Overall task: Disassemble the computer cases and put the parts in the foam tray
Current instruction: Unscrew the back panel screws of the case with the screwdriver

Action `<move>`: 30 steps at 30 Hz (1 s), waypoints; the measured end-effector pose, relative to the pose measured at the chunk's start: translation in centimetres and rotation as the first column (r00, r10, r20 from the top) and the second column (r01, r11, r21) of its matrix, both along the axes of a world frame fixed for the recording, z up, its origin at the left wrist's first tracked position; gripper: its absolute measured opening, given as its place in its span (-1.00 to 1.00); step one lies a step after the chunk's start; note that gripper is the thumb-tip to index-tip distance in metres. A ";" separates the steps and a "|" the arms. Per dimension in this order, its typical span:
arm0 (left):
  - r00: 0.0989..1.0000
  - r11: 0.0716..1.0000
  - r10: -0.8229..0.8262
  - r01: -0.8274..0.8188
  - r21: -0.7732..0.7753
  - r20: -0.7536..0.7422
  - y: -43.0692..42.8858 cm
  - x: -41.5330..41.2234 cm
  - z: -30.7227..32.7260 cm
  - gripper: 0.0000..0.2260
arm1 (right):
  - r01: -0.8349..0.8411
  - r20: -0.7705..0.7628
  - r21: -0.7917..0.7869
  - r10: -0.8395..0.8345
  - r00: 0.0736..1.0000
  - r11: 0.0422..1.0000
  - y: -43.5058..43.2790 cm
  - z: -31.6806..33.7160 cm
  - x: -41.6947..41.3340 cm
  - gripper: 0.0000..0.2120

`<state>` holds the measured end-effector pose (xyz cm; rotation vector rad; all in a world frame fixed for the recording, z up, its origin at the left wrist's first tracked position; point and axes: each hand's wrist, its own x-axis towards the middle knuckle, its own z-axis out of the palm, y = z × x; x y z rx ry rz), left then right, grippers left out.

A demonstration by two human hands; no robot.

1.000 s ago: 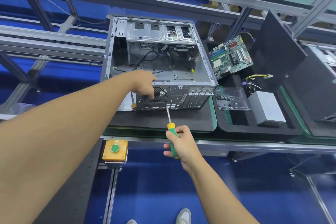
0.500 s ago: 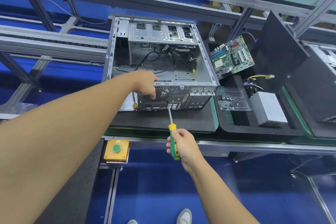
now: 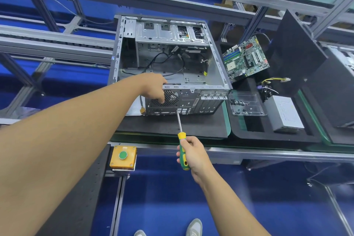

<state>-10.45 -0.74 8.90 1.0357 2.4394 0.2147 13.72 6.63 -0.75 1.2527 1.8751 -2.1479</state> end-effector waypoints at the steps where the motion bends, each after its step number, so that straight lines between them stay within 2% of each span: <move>1: 1.000 1.000 -0.005 0.005 -0.001 0.002 0.0 0.0 0.0 -0.36 | -0.008 0.008 0.007 0.008 1.000 1.000 0.1 0.0 -0.1 -0.90; 5: 1.000 1.000 -0.004 0.004 -0.013 -0.010 0.0 0.0 0.0 -0.43 | 0.005 0.019 0.013 -0.005 1.000 1.000 0.3 -0.8 0.2 -0.92; 10: 1.000 1.000 0.000 0.000 -0.027 -0.002 -0.1 0.2 0.2 -0.53 | -0.018 0.090 0.112 0.008 0.996 0.994 0.7 -2.5 0.8 -0.88; 13: 1.000 1.000 -0.006 0.006 -0.016 0.007 -0.1 0.3 0.4 -0.42 | -0.073 0.147 0.271 0.034 0.989 0.960 1.4 -3.4 1.3 -0.93; 16: 1.000 1.000 -0.009 0.009 -0.017 0.009 -0.2 0.4 0.5 -0.38 | -0.141 0.212 0.460 0.046 0.976 0.877 2.5 -3.7 1.5 -0.94; 18: 1.000 1.000 -0.004 0.004 -0.018 0.010 -0.2 0.4 0.5 -0.39 | -0.218 0.289 0.574 0.053 0.956 0.789 3.3 -3.4 1.2 -0.94; 22: 1.000 1.000 0.006 -0.005 -0.019 0.023 -0.2 0.5 0.7 -0.37 | -0.378 0.400 0.747 0.085 0.913 0.547 4.8 -2.1 -0.8 -0.93; 26: 0.999 0.999 0.019 -0.018 -0.039 0.028 -0.2 0.5 0.6 -0.46 | -0.497 0.440 0.812 0.238 0.866 0.308 5.5 -1.6 -4.0 -0.79; 30: 0.999 0.999 0.011 -0.009 -0.053 0.036 -0.2 0.2 0.3 -0.69 | -0.521 0.470 0.849 0.330 0.819 0.084 5.6 -2.2 -6.1 -0.74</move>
